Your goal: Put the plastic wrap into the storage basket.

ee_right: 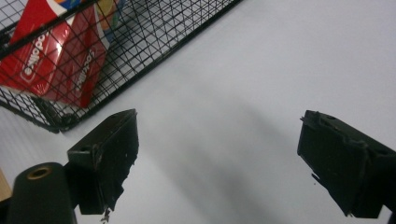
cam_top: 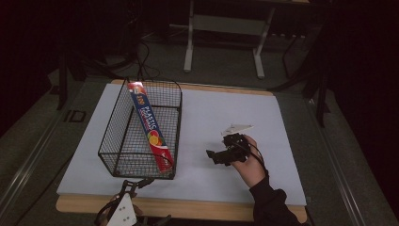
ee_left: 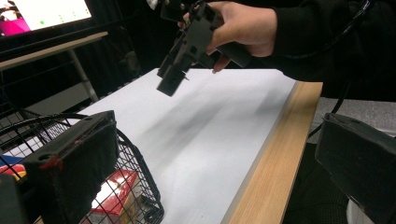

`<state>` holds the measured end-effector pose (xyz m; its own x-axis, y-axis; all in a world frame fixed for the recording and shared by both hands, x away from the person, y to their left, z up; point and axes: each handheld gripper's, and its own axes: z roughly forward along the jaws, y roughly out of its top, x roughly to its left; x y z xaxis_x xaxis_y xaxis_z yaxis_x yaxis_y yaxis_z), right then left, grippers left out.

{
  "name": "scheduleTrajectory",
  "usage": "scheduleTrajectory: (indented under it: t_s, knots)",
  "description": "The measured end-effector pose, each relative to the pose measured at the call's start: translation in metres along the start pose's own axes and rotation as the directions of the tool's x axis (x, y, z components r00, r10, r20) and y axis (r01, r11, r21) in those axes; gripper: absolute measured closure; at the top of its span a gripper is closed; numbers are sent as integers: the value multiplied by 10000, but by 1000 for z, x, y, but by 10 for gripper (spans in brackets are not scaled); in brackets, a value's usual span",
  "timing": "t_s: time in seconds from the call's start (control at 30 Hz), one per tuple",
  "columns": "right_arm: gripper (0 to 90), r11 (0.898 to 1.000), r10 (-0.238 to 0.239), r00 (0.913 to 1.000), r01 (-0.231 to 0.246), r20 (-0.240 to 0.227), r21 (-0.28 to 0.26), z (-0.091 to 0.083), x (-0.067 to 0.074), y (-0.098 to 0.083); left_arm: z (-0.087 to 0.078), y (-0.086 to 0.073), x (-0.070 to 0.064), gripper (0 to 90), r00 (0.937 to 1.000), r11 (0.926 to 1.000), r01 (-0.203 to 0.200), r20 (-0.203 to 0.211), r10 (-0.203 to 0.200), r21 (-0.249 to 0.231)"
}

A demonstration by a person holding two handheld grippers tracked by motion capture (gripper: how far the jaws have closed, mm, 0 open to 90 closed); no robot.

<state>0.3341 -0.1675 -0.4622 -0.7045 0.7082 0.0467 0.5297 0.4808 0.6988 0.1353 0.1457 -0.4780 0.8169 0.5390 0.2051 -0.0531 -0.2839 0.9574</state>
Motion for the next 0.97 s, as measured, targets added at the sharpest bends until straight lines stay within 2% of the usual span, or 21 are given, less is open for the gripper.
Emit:
scheduleTrajectory:
  t_s: [0.2, 0.43, 0.97]
  knots:
    - [124, 9995, -223, 9996, 218, -184, -246, -2, -4, -16, -1, 0, 0, 1, 10000, 10000, -4, 7, 4, -26]
    - [125, 9993, -281, 9996, 279, -65, -259, 1, -9, -34, 0, 0, 0, 0, 10000, 10000, -21, 61, 21, 13]
    - [129, 9991, -387, 9992, 388, 44, -180, 6, -10, -37, 0, 0, 0, 1, 9999, 10000, -16, 109, 16, 3]
